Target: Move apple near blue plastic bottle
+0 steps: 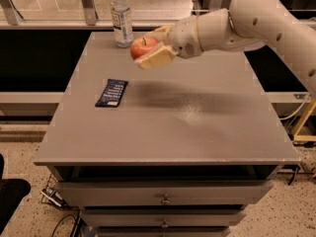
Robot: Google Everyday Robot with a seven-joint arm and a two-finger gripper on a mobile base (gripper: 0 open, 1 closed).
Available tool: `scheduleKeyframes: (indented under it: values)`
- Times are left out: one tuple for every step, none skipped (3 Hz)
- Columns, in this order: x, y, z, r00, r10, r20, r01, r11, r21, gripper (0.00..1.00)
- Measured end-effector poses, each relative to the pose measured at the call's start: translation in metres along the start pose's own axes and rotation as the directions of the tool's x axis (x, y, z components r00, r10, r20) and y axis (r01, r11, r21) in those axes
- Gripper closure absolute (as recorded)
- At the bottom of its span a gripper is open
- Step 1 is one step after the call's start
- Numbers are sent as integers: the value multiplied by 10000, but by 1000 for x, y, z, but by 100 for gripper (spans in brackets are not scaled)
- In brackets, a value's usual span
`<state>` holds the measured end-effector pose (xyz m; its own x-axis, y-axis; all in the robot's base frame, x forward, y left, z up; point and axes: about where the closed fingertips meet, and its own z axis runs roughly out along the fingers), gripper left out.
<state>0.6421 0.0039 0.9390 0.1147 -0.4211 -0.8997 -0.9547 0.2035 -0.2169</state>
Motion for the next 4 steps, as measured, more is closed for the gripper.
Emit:
scheduleKeyframes:
  values:
    - [-4, -57, 27, 9999, 65, -139, -55, 9972, 745, 100]
    - [4, -97, 51, 9984, 331, -462, -263, 9898, 1400, 100]
    - [28, -128, 71, 9947, 934, -435, -824, 9747, 2078, 100]
    - [57, -152, 82, 9895, 1420, -259, -1304, 9563, 2617, 100]
